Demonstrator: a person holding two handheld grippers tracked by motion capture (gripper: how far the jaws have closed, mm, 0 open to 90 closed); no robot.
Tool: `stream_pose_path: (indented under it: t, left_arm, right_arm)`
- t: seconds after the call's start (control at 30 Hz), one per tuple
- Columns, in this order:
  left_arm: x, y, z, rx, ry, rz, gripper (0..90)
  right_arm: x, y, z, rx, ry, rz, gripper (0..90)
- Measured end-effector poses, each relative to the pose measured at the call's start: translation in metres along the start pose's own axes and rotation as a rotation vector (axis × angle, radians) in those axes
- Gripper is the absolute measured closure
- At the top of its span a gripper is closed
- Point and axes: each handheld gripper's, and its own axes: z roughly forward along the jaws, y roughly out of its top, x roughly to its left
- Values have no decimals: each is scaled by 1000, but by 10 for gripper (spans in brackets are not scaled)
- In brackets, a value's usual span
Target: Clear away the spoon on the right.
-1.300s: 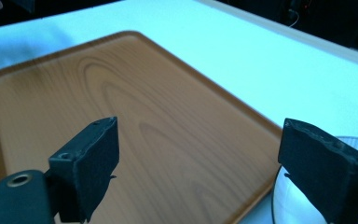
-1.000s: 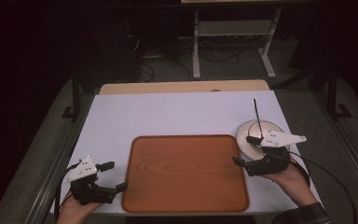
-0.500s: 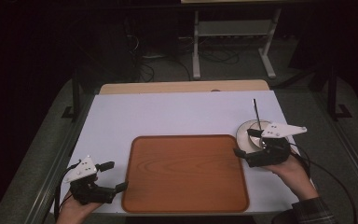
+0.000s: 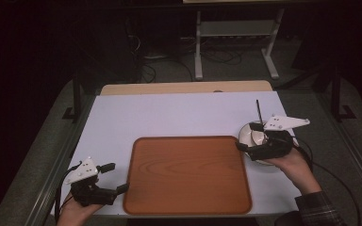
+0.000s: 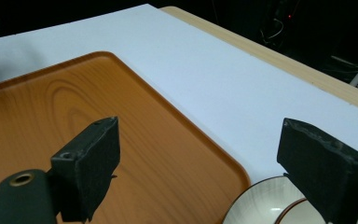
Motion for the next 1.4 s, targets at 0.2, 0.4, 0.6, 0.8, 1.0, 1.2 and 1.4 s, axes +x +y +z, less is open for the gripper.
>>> stream_pose_path:
  t: [0.2,0.4,0.6,0.8,1.0,1.2,1.4]
  left_arm:
    - [0,0,0,1,2,-1,96]
    - [0,0,0,2,2,-2,96]
    - [0,0,0,2,2,-2,96]
    - [0,0,1,3,-1,-3,96]
    - [0,0,1,4,-2,-2,96]
    - [0,0,0,3,-2,-4,96]
    - [0,0,0,2,2,-5,96]
  right_arm:
    - [-9,6,3,-6,-8,4,124]
    - [-17,9,8,-1,-13,8,124]
    - [-26,13,18,16,-23,16,129]
    - [-36,18,28,47,-29,24,144]
    - [-51,19,38,87,-40,57,262]
    - [-64,16,40,114,-107,84,513]
    - [-77,11,41,128,-142,125,767]
